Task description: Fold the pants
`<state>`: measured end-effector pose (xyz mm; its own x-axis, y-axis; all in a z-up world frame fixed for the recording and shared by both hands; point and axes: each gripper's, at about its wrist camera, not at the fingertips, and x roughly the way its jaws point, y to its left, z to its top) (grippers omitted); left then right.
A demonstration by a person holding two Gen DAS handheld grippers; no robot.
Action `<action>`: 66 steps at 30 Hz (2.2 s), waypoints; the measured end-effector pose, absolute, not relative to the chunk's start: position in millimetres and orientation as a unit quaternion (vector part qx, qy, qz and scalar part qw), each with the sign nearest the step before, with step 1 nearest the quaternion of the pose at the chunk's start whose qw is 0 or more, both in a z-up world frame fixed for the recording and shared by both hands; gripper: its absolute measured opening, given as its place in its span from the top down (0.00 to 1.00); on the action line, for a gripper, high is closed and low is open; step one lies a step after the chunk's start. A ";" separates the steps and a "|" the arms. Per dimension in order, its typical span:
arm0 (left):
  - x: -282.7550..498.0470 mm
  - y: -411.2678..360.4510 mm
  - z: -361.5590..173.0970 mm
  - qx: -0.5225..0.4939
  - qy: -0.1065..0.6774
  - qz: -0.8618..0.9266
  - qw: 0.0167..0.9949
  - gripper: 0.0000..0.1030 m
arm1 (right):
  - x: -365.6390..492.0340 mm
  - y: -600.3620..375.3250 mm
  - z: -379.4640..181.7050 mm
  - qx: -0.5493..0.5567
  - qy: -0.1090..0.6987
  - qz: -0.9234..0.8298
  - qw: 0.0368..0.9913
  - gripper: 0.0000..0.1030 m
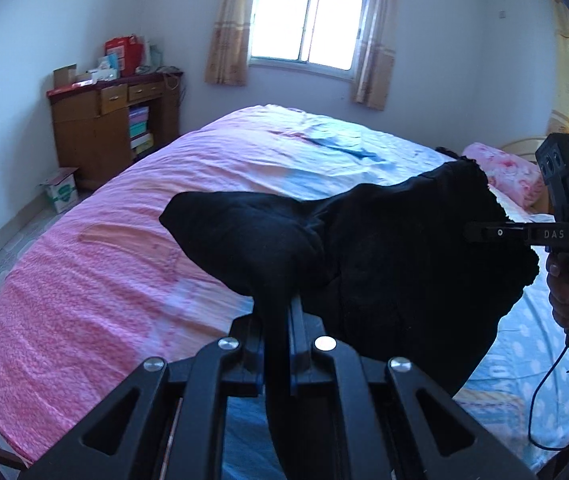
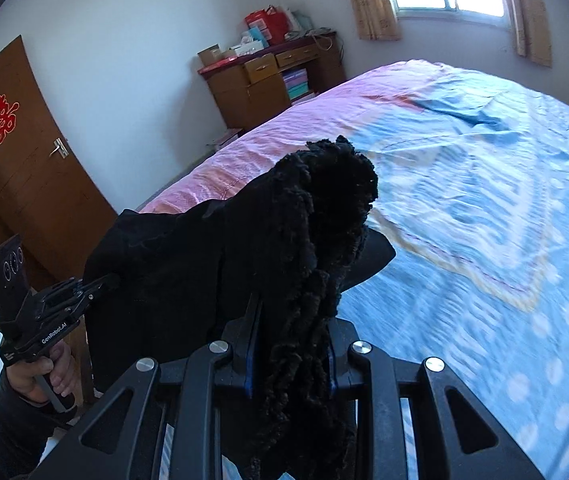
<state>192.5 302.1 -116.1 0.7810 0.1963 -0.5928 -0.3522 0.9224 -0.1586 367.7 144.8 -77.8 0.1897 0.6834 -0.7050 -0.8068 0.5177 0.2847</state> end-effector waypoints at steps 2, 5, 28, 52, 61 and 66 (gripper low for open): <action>193.7 309.7 -119.1 -0.133 0.303 0.152 0.931 0.92 | 373.8 157.6 -85.1 -0.076 0.417 0.489 0.762 0.75; 197.0 317.5 -126.8 -0.129 0.312 0.159 0.928 0.92 | 384.9 174.0 -97.7 -0.075 0.427 0.491 0.756 0.75; 217.4 333.9 -184.2 -0.131 0.362 0.204 0.900 0.39 | 447.8 189.3 -189.0 -0.045 0.524 0.428 0.735 0.40; 90.3 233.3 -71.3 -0.081 0.264 0.197 0.941 0.09 | 266.6 62.2 -64.8 -0.036 0.364 0.355 0.860 0.36; 74.8 204.8 -69.6 -0.078 0.253 0.178 0.948 0.09 | 189.9 32.7 -45.5 -0.043 0.317 0.354 0.879 0.36; 71.0 192.6 -72.6 -0.073 0.253 0.160 0.952 0.09 | 170.9 26.9 -43.8 -0.036 0.308 0.349 0.884 0.36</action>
